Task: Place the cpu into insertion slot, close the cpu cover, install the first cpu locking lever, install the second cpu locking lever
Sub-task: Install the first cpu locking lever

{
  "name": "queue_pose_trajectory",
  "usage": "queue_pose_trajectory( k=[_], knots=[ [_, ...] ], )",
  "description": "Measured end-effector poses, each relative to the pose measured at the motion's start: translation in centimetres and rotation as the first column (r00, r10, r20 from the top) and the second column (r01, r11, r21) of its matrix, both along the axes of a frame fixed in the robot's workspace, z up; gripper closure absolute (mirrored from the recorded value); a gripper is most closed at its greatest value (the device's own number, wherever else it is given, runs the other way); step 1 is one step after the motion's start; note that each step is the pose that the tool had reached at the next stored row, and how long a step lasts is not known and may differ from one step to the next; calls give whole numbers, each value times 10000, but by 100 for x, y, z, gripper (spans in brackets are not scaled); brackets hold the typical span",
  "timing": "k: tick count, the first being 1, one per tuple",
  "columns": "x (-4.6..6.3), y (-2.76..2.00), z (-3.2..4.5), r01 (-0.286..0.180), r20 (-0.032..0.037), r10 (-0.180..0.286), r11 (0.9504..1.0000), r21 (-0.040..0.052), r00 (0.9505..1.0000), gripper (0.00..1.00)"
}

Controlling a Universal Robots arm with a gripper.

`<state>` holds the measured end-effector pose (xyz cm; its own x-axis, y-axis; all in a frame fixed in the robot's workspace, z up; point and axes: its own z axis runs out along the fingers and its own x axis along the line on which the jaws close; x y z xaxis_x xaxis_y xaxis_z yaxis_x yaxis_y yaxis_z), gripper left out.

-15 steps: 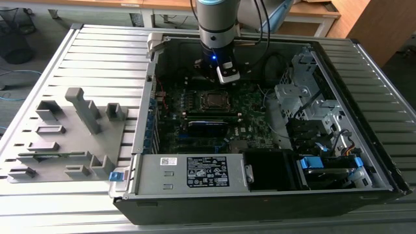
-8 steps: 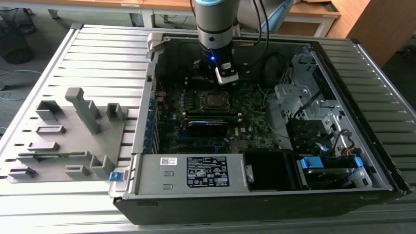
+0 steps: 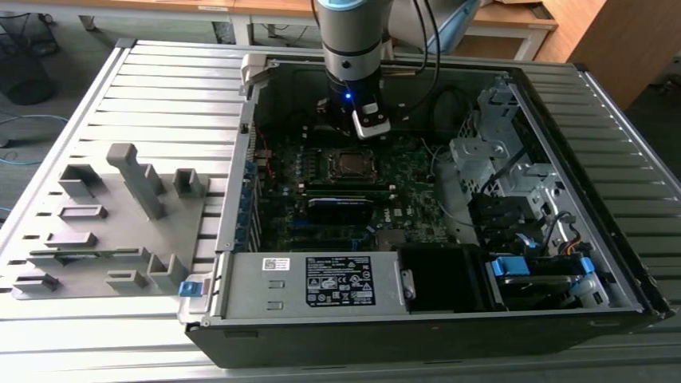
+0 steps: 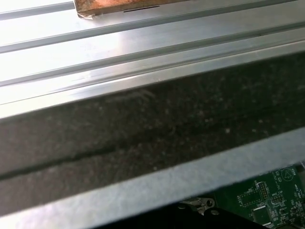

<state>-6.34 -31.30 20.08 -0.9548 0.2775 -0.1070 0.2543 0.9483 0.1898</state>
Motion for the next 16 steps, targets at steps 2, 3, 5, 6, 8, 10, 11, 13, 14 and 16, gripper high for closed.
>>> queue_pose_trajectory(
  k=[2,3,5,6,8,10,11,13,14,16],
  knots=[
    [0,0,-2,0,19,0,10000,1,10000,89],
    [0,0,-3,-1,28,1,10000,0,10000,89],
    [0,0,-6,-1,53,1,10000,0,10000,89],
    [0,0,-7,-1,64,1,10000,0,10000,89],
    [0,0,-9,-2,79,2,10000,0,10000,89],
    [0,0,-12,-1,96,1,10000,1,10000,89],
    [0,0,-13,-2,104,2,10000,1,9999,89],
    [0,0,-16,-3,121,3,10000,1,9999,89],
    [0,0,-18,-3,131,3,10000,1,9999,89],
    [0,0,-22,-5,147,5,10000,0,9999,89]
  ],
)
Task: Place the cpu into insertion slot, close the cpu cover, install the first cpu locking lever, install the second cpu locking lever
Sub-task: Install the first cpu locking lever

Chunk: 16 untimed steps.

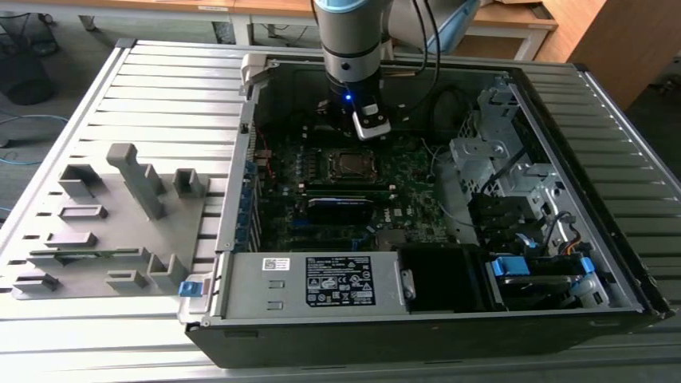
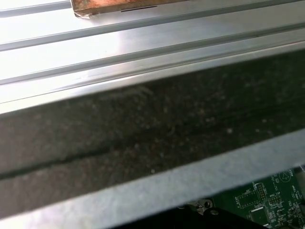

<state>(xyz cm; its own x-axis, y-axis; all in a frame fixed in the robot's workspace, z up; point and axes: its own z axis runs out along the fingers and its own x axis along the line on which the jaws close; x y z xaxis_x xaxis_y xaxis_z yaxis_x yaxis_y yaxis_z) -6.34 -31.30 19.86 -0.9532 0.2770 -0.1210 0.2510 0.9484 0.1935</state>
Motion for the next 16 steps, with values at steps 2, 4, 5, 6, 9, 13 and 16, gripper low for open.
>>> queue_pose_trajectory(
  k=[2,4,5,6,9,13,16],
  knots=[
    [0,0,-4,-2,17,2,10000,0,10000,89],
    [0,0,-7,-5,29,5,10000,0,10000,89],
    [0,0,-9,-6,34,6,10000,0,10000,89],
    [1,0,-10,-6,37,6,10000,0,10000,89],
    [1,0,-12,-6,40,6,10000,-1,10000,89],
    [9,0,-14,-7,42,7,10000,2,10000,89],
    [16,0,-14,-7,41,7,10000,0,10000,89]
  ],
)
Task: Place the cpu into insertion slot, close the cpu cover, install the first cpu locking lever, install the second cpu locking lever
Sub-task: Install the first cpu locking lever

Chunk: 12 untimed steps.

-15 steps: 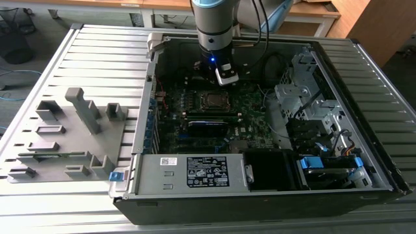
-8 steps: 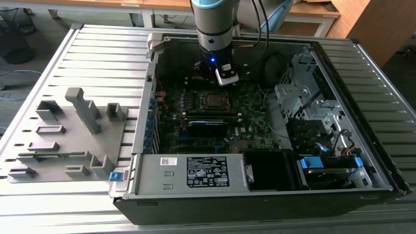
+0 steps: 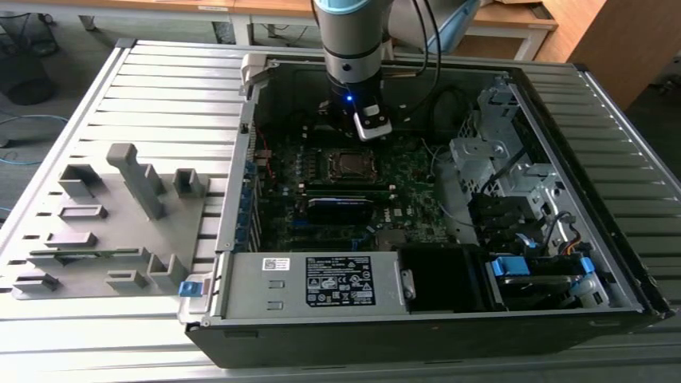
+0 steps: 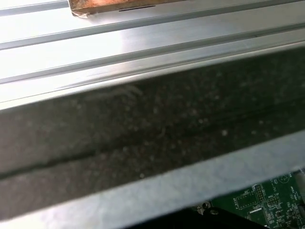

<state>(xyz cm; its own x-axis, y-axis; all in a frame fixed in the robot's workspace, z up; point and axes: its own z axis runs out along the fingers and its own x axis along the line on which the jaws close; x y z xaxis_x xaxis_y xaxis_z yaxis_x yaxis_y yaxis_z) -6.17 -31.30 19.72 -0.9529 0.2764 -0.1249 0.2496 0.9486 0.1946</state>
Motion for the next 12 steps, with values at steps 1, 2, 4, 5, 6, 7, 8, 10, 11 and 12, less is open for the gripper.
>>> queue_pose_trajectory(
  k=[1,2,4,5,6,7,8,10,11,12],
  knots=[
    [0,0,0,1,0,-1,10000,-1,10000,89],
    [1,0,0,1,0,-1,10000,0,10000,89],
    [1,0,0,0,-1,0,10000,-1,10000,89],
    [2,-2,-1,-1,0,1,10000,1,10000,89],
    [2,-5,-2,-2,0,2,10000,0,10000,89],
    [2,-8,-4,-2,0,2,10000,0,10000,89],
    [2,-12,-5,0,0,0,10000,0,10000,89],
    [1,-17,-9,0,0,0,10000,1,10000,89],
    [1,-18,-10,0,0,0,10000,0,10000,89],
    [1,-20,-12,1,-1,-1,10000,-1,10000,89]
  ],
)
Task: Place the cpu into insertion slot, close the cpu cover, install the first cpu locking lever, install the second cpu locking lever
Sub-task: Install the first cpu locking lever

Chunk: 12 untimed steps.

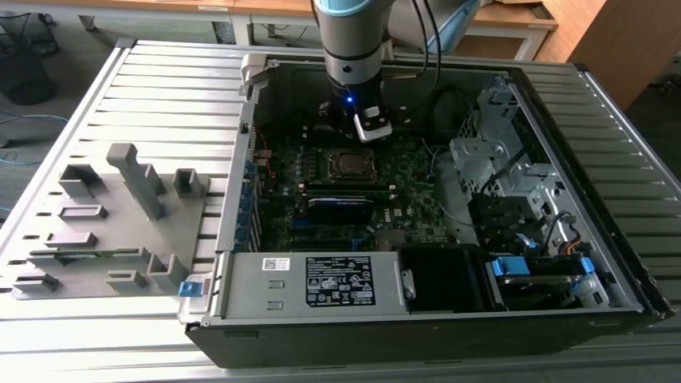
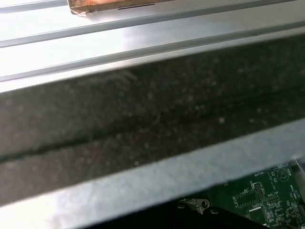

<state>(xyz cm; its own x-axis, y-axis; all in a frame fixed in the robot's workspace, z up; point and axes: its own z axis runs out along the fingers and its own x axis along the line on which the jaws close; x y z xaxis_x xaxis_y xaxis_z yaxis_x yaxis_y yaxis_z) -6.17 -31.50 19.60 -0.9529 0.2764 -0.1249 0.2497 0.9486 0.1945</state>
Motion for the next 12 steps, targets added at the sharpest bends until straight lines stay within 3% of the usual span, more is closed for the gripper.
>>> queue_pose_trajectory(
  k=[12],
  knots=[
    [1,-1,0,-1,3,1,10000,5,10000,89]
  ],
)
